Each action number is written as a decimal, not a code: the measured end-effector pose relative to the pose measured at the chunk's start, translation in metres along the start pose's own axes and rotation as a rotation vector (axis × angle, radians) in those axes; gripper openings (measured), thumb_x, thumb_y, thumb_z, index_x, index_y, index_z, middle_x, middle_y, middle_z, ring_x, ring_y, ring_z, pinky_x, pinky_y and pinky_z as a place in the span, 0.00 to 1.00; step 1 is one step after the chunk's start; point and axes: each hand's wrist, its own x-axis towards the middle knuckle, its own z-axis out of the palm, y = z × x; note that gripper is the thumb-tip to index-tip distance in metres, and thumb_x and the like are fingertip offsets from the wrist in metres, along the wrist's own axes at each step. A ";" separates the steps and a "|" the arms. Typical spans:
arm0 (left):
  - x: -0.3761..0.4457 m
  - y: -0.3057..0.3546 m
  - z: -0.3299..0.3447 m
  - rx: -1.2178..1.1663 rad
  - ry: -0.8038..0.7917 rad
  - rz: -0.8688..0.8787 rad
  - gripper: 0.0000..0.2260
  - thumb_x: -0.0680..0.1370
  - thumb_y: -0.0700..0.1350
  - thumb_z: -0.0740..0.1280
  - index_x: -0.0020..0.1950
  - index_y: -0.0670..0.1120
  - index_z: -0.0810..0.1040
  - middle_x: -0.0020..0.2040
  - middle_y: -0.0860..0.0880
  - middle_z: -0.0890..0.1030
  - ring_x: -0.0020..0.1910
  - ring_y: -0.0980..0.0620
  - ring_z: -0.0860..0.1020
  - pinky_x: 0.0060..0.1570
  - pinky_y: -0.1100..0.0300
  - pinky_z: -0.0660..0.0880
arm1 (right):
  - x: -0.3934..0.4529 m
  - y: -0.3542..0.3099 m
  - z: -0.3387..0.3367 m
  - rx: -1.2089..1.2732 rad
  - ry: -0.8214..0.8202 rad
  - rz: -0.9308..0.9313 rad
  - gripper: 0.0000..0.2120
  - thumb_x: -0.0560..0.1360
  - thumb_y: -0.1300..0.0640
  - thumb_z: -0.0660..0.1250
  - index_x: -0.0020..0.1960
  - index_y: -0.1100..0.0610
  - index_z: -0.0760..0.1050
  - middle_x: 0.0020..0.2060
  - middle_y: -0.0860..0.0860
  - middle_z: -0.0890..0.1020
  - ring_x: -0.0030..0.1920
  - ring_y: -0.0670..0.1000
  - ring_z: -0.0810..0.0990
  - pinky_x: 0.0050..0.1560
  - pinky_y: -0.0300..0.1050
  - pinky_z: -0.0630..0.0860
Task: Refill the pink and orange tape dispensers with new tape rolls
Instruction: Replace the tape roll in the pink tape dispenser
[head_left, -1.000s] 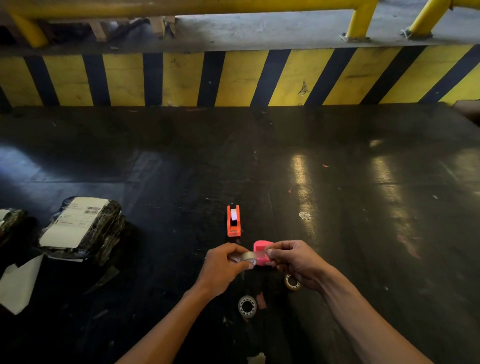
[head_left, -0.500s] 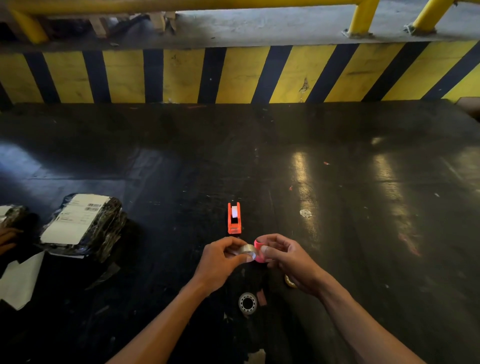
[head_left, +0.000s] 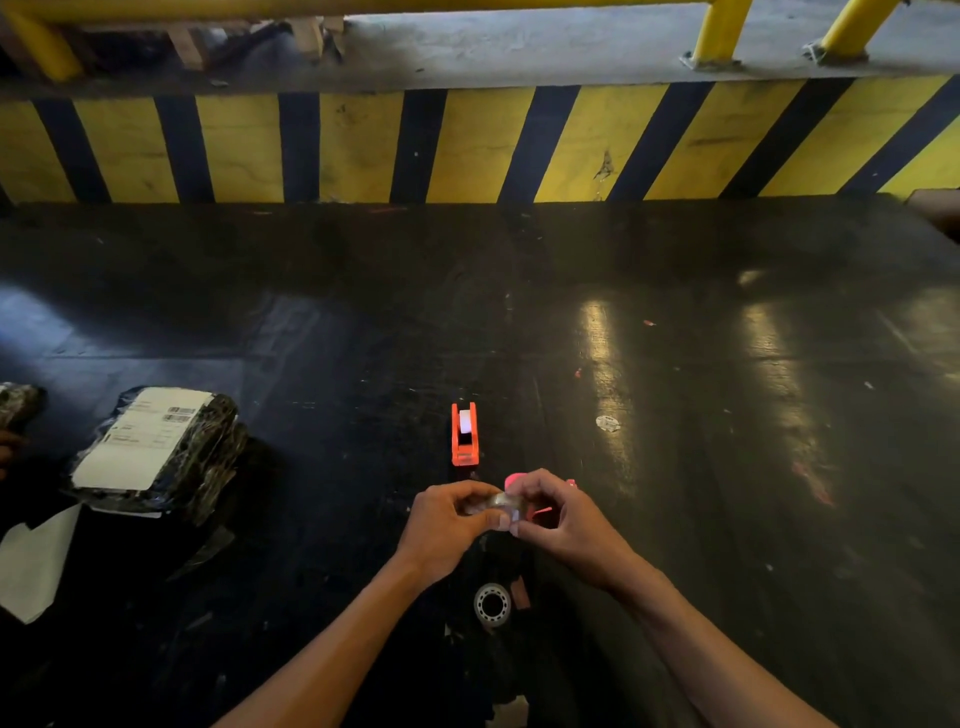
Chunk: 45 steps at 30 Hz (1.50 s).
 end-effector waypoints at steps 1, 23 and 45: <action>0.001 0.000 0.001 -0.018 -0.017 -0.022 0.15 0.73 0.44 0.77 0.59 0.49 0.84 0.52 0.51 0.86 0.51 0.54 0.84 0.58 0.51 0.81 | 0.000 0.003 0.000 -0.046 0.007 -0.018 0.13 0.72 0.54 0.75 0.53 0.43 0.77 0.50 0.43 0.82 0.51 0.45 0.81 0.49 0.39 0.78; 0.071 -0.008 0.026 0.416 -0.243 0.008 0.32 0.74 0.52 0.75 0.75 0.51 0.69 0.71 0.50 0.75 0.70 0.50 0.73 0.70 0.49 0.71 | 0.036 0.047 -0.044 -0.596 0.071 -0.177 0.12 0.74 0.65 0.72 0.52 0.50 0.78 0.46 0.44 0.79 0.45 0.39 0.77 0.45 0.32 0.73; 0.063 -0.018 0.015 0.449 -0.309 -0.017 0.28 0.77 0.50 0.73 0.75 0.52 0.69 0.72 0.51 0.75 0.72 0.51 0.72 0.71 0.48 0.70 | 0.032 0.042 -0.031 -0.734 -0.093 -0.204 0.06 0.77 0.60 0.70 0.51 0.53 0.83 0.49 0.53 0.83 0.47 0.51 0.83 0.47 0.44 0.79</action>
